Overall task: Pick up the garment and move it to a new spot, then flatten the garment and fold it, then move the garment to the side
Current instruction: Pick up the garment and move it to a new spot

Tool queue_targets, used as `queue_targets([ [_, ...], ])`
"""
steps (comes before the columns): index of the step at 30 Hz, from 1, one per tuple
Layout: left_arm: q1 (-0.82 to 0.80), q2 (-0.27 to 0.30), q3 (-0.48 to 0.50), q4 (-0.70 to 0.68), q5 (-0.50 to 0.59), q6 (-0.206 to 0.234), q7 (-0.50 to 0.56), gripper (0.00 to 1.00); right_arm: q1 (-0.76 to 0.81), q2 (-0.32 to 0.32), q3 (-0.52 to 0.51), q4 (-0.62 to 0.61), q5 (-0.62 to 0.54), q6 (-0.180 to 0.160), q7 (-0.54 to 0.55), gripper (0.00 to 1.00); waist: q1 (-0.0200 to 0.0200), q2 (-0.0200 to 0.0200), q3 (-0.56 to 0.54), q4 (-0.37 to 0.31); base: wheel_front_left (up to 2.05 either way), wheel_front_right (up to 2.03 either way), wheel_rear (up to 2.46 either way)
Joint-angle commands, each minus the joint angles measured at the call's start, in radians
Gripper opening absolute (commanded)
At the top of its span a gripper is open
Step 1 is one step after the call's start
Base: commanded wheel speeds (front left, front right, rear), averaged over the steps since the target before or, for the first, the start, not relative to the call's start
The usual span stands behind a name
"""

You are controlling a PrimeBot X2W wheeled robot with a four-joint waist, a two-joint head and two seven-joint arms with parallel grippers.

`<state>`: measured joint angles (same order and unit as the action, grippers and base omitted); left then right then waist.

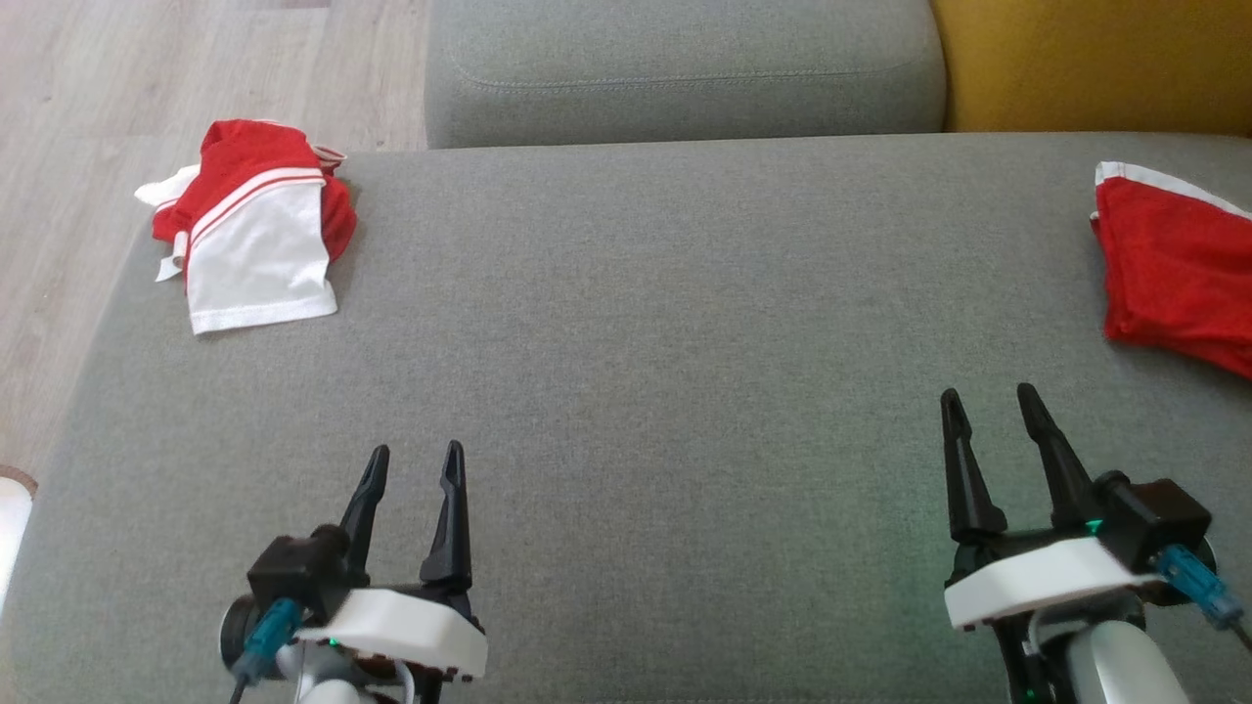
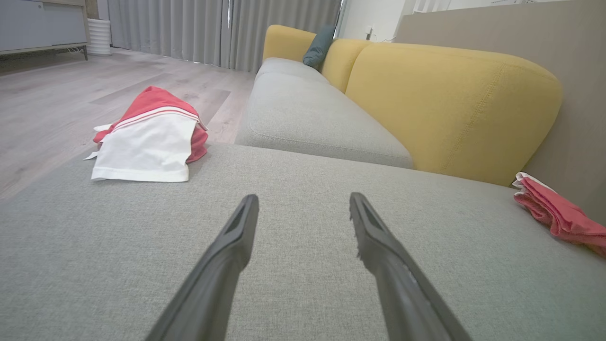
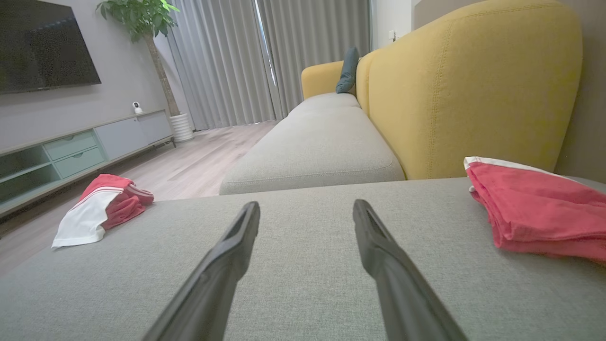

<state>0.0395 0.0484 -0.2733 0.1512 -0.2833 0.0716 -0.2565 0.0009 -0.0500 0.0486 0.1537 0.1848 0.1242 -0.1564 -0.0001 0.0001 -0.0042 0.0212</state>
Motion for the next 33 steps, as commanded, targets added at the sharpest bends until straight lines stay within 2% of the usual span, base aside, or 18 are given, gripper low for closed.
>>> queue_targets([
  [1, -0.024, 0.002, 0.033, -0.035, -0.003, 0.005, -0.005, 1.0, -0.022, 0.0, 0.021, -0.037, -0.004, 0.007, 0.002, 1.0, 0.0001, -0.0001, 0.0, 0.001, 0.0, 0.0, 0.0],
  [14, -0.027, 0.002, 0.035, -0.033, 0.002, 0.003, -0.005, 1.0, -0.02, 0.0, 0.015, -0.022, -0.011, 0.007, 0.023, 1.0, 0.0001, -0.0001, 0.003, 0.005, 0.0, 0.0, 0.0],
  [18, -0.033, 0.002, 0.032, -0.031, 0.006, 0.004, -0.005, 1.0, -0.018, 0.0, 0.013, -0.009, -0.015, 0.007, 0.026, 1.0, 0.0001, -0.0001, 0.004, 0.03, 0.0, 0.0, 0.0],
  [23, -0.036, 0.002, 0.033, -0.031, 0.006, 0.008, -0.005, 1.0, -0.014, 0.0, 0.017, -0.012, -0.019, 0.007, 0.024, 1.0, 0.0001, -0.0001, 0.002, 0.12, 0.0, 0.0, 0.0],
  [24, -0.037, 0.002, 0.036, -0.03, 0.008, 0.007, -0.005, 1.0, -0.011, 0.0, 0.018, -0.015, -0.019, 0.007, 0.024, 1.0, 0.0001, -0.0001, 0.0, 0.171, 0.0, 0.0, 0.0],
  [29, -0.035, 0.002, 0.051, -0.033, 0.016, 0.005, -0.005, 1.0, -0.007, 0.0, 0.026, -0.023, -0.014, 0.007, 0.023, 1.0, 0.0001, -0.0001, -0.002, 0.307, 0.0, 0.0, 0.0],
  [33, -0.031, 0.002, 0.064, -0.036, 0.021, 0.002, -0.005, 1.0, -0.012, 0.0, 0.038, -0.02, -0.009, 0.007, 0.02, 1.0, 0.0001, -0.0001, -0.002, 0.378, 0.0, 0.0, 0.0],
])
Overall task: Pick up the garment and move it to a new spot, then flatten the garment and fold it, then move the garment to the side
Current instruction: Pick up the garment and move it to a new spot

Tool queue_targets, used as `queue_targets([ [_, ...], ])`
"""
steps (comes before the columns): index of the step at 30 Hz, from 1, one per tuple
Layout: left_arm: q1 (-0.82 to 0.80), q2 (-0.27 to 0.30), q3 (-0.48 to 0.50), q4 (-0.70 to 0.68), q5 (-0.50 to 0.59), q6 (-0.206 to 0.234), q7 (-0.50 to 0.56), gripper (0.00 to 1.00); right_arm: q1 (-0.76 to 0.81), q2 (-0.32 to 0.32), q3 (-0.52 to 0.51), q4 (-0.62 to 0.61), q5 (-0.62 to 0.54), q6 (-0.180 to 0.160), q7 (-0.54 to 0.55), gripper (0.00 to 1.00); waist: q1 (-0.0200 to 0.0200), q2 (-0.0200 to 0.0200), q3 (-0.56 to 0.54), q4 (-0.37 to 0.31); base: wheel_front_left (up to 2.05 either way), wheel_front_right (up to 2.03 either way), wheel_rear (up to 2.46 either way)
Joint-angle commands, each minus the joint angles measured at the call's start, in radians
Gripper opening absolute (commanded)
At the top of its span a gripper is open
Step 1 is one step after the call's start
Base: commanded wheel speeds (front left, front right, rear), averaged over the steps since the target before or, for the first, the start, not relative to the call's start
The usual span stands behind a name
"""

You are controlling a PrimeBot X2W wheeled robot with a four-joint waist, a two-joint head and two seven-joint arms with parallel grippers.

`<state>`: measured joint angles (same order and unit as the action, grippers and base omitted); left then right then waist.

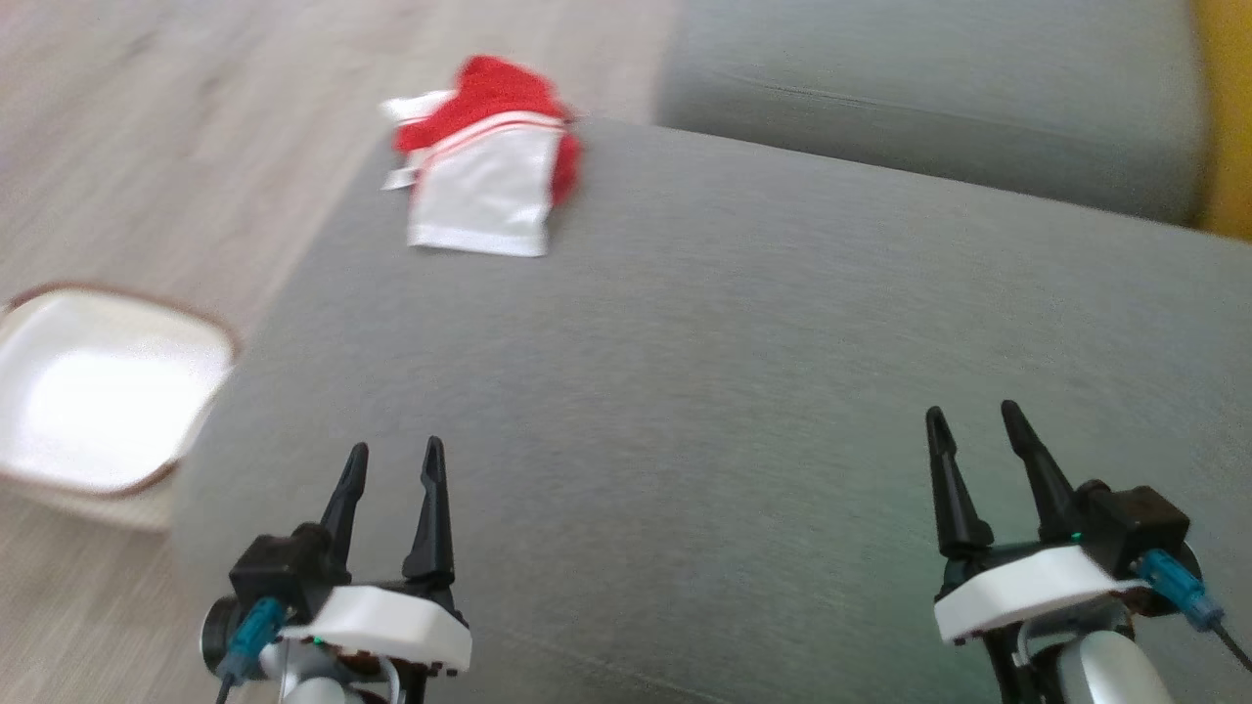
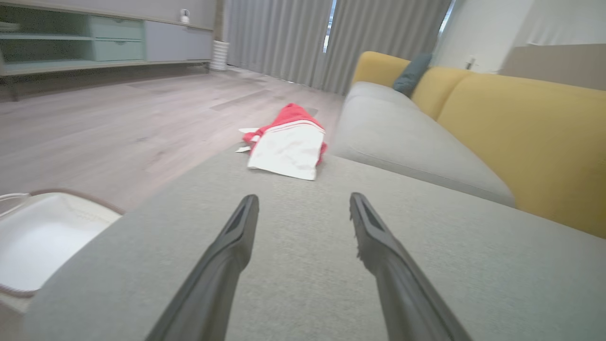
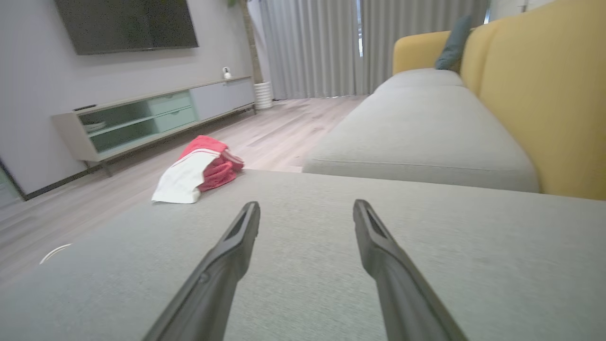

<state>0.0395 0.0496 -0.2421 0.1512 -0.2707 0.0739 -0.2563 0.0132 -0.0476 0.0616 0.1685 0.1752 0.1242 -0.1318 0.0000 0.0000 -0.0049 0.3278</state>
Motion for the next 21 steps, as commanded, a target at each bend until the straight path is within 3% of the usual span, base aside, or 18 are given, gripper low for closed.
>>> queue_targets([
  [1, -0.029, 0.001, 0.036, -0.036, 0.011, -0.002, -0.006, 1.0, -0.024, -0.003, 0.027, -0.034, 0.003, 0.007, -0.005, 1.0, 0.0, 0.0, 0.0, 0.095, 0.0, 0.0, 0.0],
  [8, -0.008, 0.001, 0.063, -0.051, 0.016, -0.006, -0.006, 1.0, -0.032, -0.003, 0.05, -0.031, 0.006, 0.007, -0.008, 1.0, 0.0, 0.0, 0.007, 0.195, 0.0, 0.0, 0.0],
  [21, 0.013, 0.001, 0.073, -0.104, -0.012, 0.018, -0.006, 1.0, -0.079, -0.003, 0.082, -0.046, -0.021, 0.007, 0.012, 1.0, 0.0, 0.0, 0.065, 0.21, 0.0, 0.0, 0.0],
])
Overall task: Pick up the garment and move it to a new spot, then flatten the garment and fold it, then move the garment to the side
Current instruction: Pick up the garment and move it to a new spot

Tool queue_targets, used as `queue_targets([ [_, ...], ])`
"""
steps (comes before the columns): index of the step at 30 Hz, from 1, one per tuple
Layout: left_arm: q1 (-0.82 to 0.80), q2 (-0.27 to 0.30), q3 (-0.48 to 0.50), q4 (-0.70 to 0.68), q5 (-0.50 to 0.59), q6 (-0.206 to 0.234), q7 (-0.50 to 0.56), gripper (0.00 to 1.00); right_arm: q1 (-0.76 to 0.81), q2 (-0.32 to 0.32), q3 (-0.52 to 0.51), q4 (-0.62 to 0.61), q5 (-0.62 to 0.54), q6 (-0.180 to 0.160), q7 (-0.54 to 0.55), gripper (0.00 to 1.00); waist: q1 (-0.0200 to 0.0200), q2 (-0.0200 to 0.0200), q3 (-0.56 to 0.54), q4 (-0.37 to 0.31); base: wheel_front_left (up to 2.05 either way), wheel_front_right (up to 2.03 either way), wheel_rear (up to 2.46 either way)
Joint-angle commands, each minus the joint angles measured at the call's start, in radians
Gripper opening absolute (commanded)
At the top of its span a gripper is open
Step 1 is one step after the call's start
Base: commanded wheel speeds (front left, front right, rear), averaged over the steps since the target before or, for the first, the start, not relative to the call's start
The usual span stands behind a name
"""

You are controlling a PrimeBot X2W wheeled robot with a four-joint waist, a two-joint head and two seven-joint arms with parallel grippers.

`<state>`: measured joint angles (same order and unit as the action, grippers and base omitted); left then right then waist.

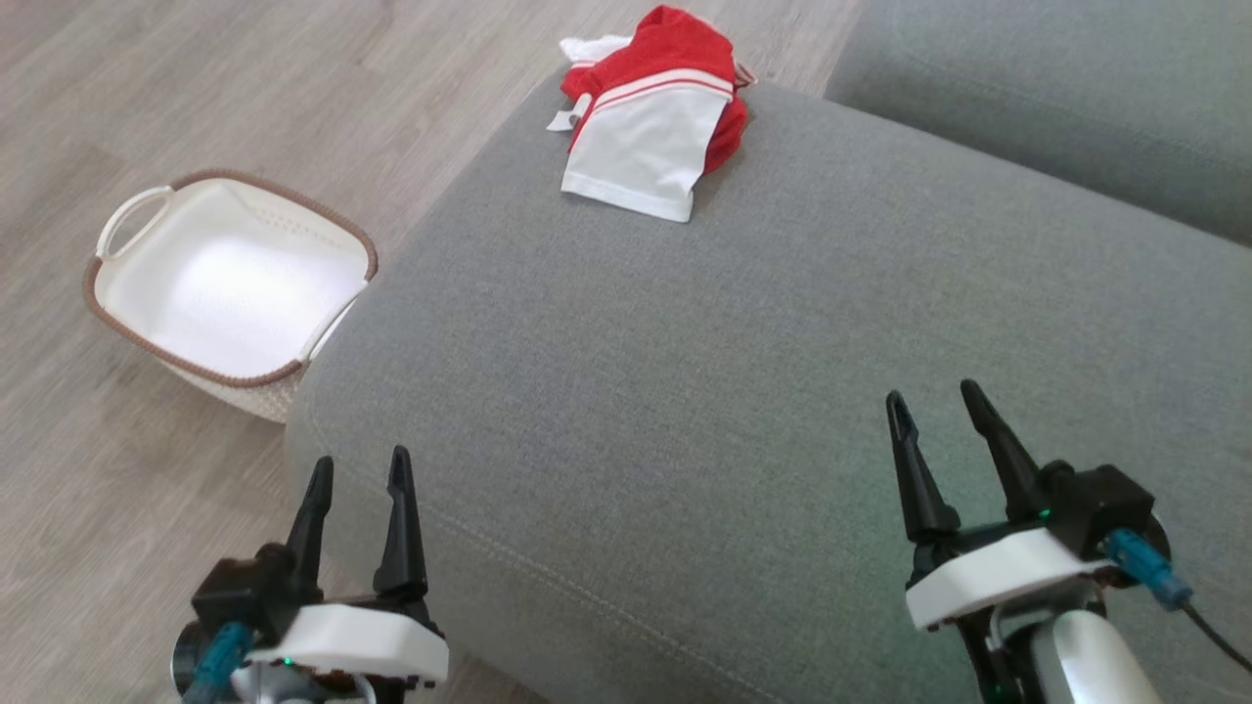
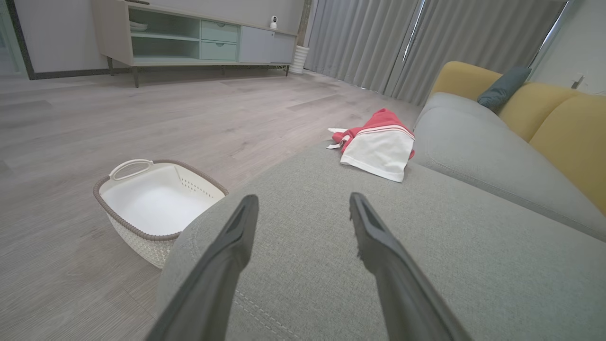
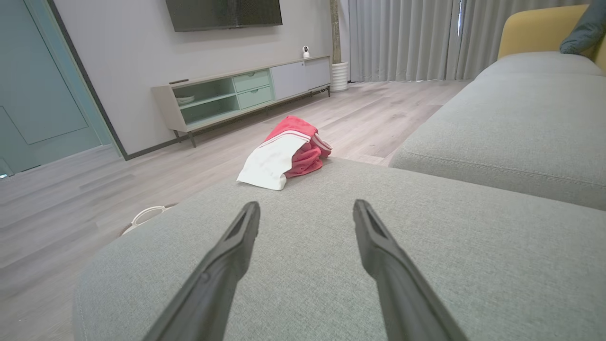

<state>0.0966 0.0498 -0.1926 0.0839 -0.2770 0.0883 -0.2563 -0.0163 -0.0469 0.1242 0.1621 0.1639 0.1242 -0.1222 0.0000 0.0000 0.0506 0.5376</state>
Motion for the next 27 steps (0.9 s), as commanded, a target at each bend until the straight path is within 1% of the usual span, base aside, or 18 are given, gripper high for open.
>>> queue_targets([
  [1, -0.052, 0.0, 0.021, -0.034, -0.008, 0.003, -0.006, 1.0, -0.052, -0.003, 0.014, -0.043, -0.015, 0.007, 0.003, 1.0, 0.0, 0.0, 0.017, 0.0, 0.0, 0.0, 0.0],
  [3, -0.076, 0.0, 0.028, -0.032, -0.007, -0.002, -0.006, 1.0, -0.063, -0.003, 0.01, -0.055, -0.026, 0.007, 0.009, 1.0, 0.0, 0.0, 0.041, -0.016, 0.0, 0.0, 0.0],
  [7, -0.163, 0.01, 0.068, -0.044, 0.012, -0.02, -0.006, 1.0, -0.101, -0.003, 0.011, -0.091, -0.06, 0.007, 0.032, 1.0, 0.0, 0.0, 0.114, -0.077, 0.0, 0.0, 0.0],
  [9, -0.227, 0.029, 0.093, -0.048, 0.026, -0.03, -0.006, 1.0, -0.124, -0.003, 0.011, -0.113, -0.078, 0.007, 0.046, 1.0, 0.0, 0.0, 0.16, -0.118, 0.0, 0.0, 0.0],
  [12, -0.349, 0.076, 0.117, -0.03, 0.05, -0.05, -0.006, 1.0, -0.156, -0.003, 0.003, -0.139, -0.104, 0.007, 0.06, 1.0, 0.0, 0.0, 0.225, -0.177, 0.0, 0.0, 0.0],
  [15, -0.5, 0.126, 0.116, 0.021, 0.071, -0.078, 0.008, 1.0, -0.18, -0.003, -0.013, -0.163, -0.125, 0.007, 0.071, 1.0, 0.0, 0.0, 0.286, -0.229, 0.0, 0.0, 0.0],
  [19, -0.708, 0.158, 0.116, 0.123, 0.071, -0.104, 0.058, 1.0, -0.206, -0.003, -0.037, -0.191, -0.149, 0.007, 0.082, 1.0, 0.0, 0.0, 0.361, -0.285, 0.0, 0.0, 0.0],
  [21, -0.8, 0.17, 0.111, 0.2, 0.051, -0.135, 0.104, 1.0, -0.22, -0.003, -0.043, -0.209, -0.155, 0.007, 0.085, 1.0, 0.0, 0.0, 0.398, -0.313, 0.0, 0.0, 0.0],
  [22, -0.8, 0.17, 0.111, 0.2, 0.051, -0.135, 0.104, 1.0, -0.22, -0.003, -0.043, -0.209, -0.155, 0.007, 0.085, 1.0, 0.0, 0.0, 0.398, -0.313, 0.0, 0.0, 0.0],
  [24, -0.883, 0.194, 0.115, 0.276, 0.035, -0.157, 0.138, 1.0, -0.234, -0.003, -0.045, -0.23, -0.157, 0.007, 0.084, 1.0, 0.0, 0.0, 0.435, -0.344, 0.0, 0.0, 0.0],
  [27, -0.989, 0.232, 0.136, 0.38, 0.006, -0.176, 0.172, 1.0, -0.253, -0.003, -0.043, -0.255, -0.157, 0.007, 0.085, 1.0, 0.0, 0.0, 0.49, -0.386, 0.0, 0.0, 0.0],
])
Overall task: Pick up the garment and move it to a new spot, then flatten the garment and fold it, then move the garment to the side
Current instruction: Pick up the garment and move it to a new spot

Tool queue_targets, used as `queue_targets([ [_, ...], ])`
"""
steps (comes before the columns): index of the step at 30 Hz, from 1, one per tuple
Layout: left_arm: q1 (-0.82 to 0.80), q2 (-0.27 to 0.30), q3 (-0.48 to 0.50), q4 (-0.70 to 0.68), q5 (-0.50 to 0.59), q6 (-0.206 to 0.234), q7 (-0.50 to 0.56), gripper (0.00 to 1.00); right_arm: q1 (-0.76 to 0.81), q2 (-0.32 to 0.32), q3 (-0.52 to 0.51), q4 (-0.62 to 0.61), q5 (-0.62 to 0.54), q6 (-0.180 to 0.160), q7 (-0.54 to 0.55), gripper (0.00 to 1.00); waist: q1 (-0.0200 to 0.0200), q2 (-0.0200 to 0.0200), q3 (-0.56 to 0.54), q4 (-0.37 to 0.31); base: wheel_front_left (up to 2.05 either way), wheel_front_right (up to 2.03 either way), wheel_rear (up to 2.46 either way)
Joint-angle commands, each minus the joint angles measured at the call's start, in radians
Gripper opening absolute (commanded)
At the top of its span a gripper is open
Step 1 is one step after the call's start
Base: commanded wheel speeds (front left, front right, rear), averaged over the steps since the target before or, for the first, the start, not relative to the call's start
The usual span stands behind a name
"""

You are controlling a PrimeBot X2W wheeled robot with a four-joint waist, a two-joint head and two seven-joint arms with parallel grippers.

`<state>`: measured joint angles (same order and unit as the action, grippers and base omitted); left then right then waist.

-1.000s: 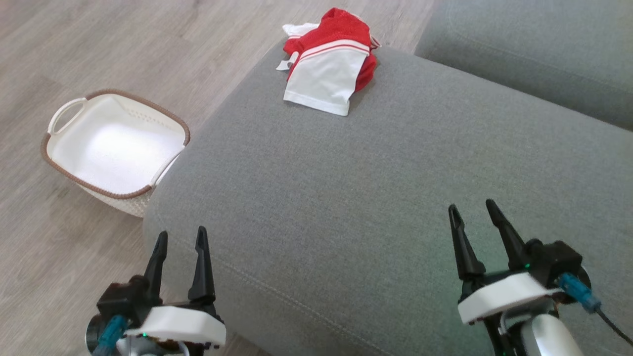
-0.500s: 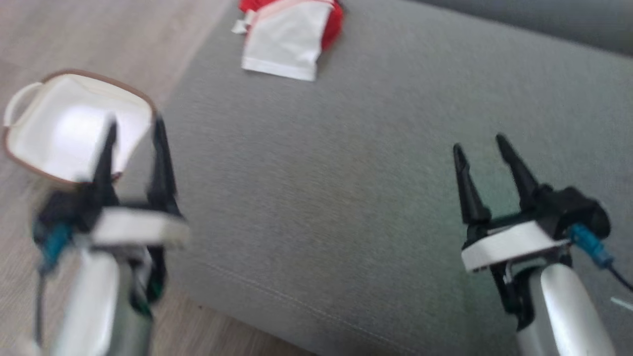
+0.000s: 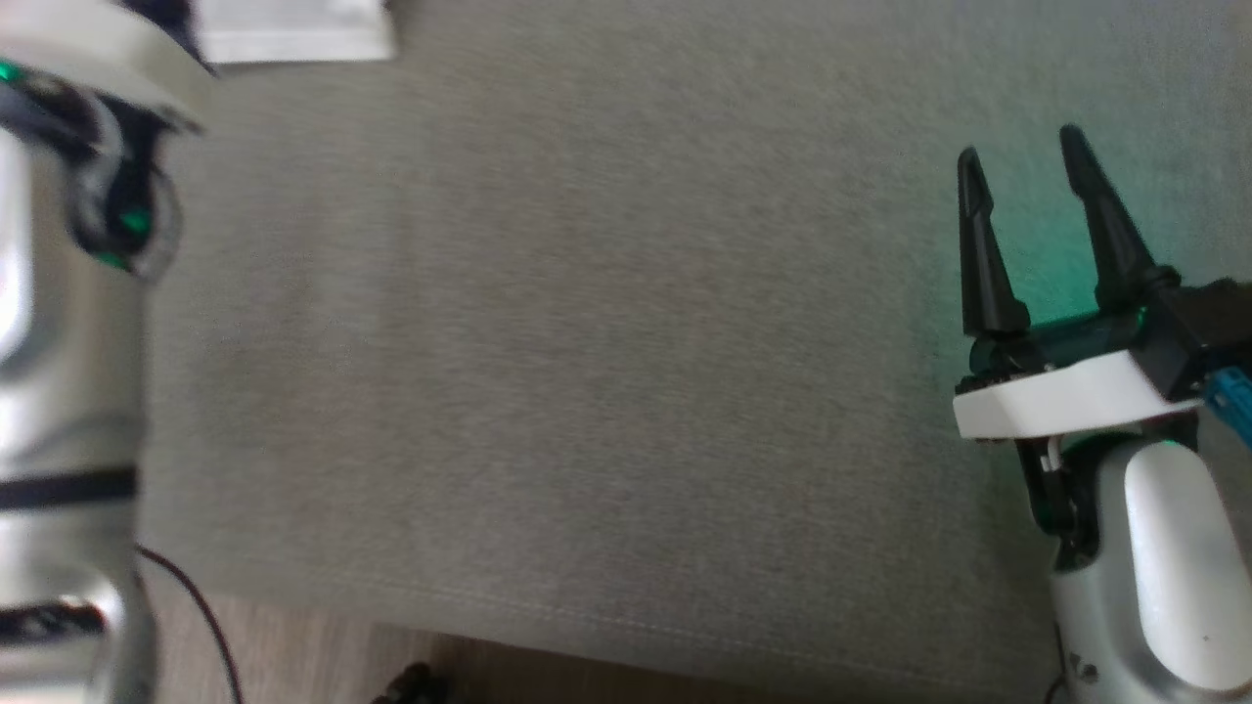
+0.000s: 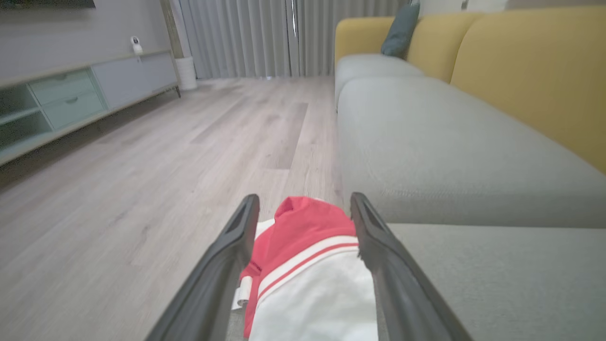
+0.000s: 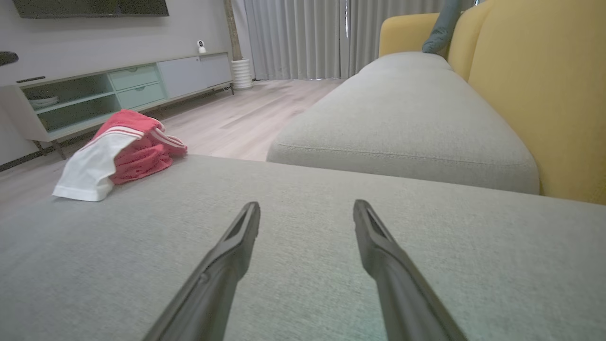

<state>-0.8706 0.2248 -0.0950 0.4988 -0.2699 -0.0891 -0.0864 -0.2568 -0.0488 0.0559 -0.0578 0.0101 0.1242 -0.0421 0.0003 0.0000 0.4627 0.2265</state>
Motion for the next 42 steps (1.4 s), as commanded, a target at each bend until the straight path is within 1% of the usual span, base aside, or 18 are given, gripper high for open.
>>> queue_targets([
  [1, -0.051, 0.07, 0.038, 0.0, -0.006, -0.004, 0.014, 1.0, -0.016, -0.001, 0.025, -0.04, -0.004, 0.007, 0.005, 1.0, -0.0003, 0.0, 0.092, -0.085, 0.0, 0.0, 0.0],
  [3, -0.096, 0.097, 0.031, 0.062, -0.011, -0.015, 0.042, 1.0, -0.019, -0.001, 0.024, -0.043, -0.005, 0.007, 0.006, 1.0, -0.0003, 0.0, 0.121, -0.105, 0.0, 0.0, 0.0],
  [7, -0.164, 0.132, 0.013, 0.175, -0.022, -0.028, 0.092, 1.0, -0.016, -0.001, 0.013, -0.045, -0.007, 0.007, -0.001, 1.0, -0.0003, 0.0, 0.159, -0.127, 0.0, 0.0, 0.0],
  [16, -0.237, 0.168, 0.01, 0.353, -0.032, -0.029, 0.117, 1.0, -0.027, -0.001, 0.024, -0.03, -0.002, 0.007, -0.02, 1.0, -0.0003, 0.0, 0.185, -0.151, 0.0, 0.0, 0.0],
  [17, -0.241, 0.17, 0.009, 0.366, -0.031, -0.028, 0.117, 0.9, -0.028, -0.001, 0.024, -0.026, -0.001, 0.007, -0.022, 1.0, -0.0003, 0.0, 0.183, -0.152, 0.0, 0.0, 0.0],
  [18, -0.244, 0.172, 0.007, 0.379, -0.03, -0.027, 0.115, 0.68, -0.027, -0.001, 0.025, -0.023, 0.0, 0.007, -0.023, 1.0, -0.0003, 0.0, 0.179, -0.153, 0.0, 0.0, 0.0],
  [19, -0.247, 0.173, 0.005, 0.392, -0.03, -0.027, 0.114, 0.34, -0.027, -0.001, 0.026, -0.02, 0.001, 0.007, -0.024, 1.0, -0.0003, 0.0, 0.176, -0.154, 0.0, 0.0, 0.0],
  [20, -0.249, 0.173, 0.002, 0.404, -0.029, -0.027, 0.112, 0.03, -0.026, -0.001, 0.026, -0.018, 0.001, 0.007, -0.026, 1.0, -0.0003, 0.0, 0.171, -0.153, 0.0, 0.0, 0.0],
  [21, -0.25, 0.173, -0.001, 0.415, -0.026, -0.025, 0.107, 0.0, -0.026, -0.001, 0.025, -0.016, 0.0, 0.007, -0.027, 1.0, -0.0003, 0.0, 0.167, -0.153, 0.0, 0.0, 0.0],
  [25, -0.258, 0.176, -0.008, 0.437, -0.018, -0.015, 0.05, 0.0, -0.023, -0.001, 0.024, -0.009, -0.002, 0.007, -0.031, 1.0, -0.0003, 0.0, 0.143, -0.147, 0.0, 0.0, 0.0],
  [31, -0.268, 0.169, -0.026, 0.456, -0.016, -0.02, -0.021, 0.0, -0.01, -0.001, 0.027, 0.016, 0.009, 0.007, -0.042, 1.0, -0.0003, 0.0, 0.068, -0.139, 0.0, 0.0, 0.0],
  [33, -0.271, 0.16, -0.033, 0.458, -0.023, -0.025, -0.037, 0.0, -0.005, -0.001, 0.033, 0.029, 0.018, 0.007, -0.048, 1.0, -0.0003, 0.0, 0.033, -0.139, 0.0, 0.0, 0.0],
  [34, -0.271, 0.15, -0.047, 0.454, -0.027, -0.031, -0.05, 0.0, 0.0, -0.001, 0.037, 0.046, 0.03, 0.007, -0.056, 1.0, -0.0003, 0.0, -0.008, -0.143, 0.0, 0.0, 0.0],
  [37, -0.271, 0.132, -0.07, 0.435, -0.041, -0.037, -0.075, 0.0, 0.009, -0.001, 0.035, 0.074, 0.05, 0.007, -0.07, 1.0, -0.0003, 0.0, -0.074, -0.155, 0.0, 0.0, 0.0],
  [38, -0.271, 0.132, -0.07, 0.435, -0.041, -0.037, -0.075, 0.0, 0.009, -0.001, 0.035, 0.074, 0.05, 0.007, -0.07, 1.0, -0.0003, 0.0, -0.074, -0.155, 0.0, 0.0, 0.0],
  [42, -0.268, 0.104, -0.122, 0.392, -0.058, -0.041, -0.079, 0.0, 0.031, -0.001, 0.025, 0.11, 0.077, 0.007, -0.09, 1.0, -0.0003, 0.0, -0.165, -0.177, 0.0, 0.0, 0.0],
])
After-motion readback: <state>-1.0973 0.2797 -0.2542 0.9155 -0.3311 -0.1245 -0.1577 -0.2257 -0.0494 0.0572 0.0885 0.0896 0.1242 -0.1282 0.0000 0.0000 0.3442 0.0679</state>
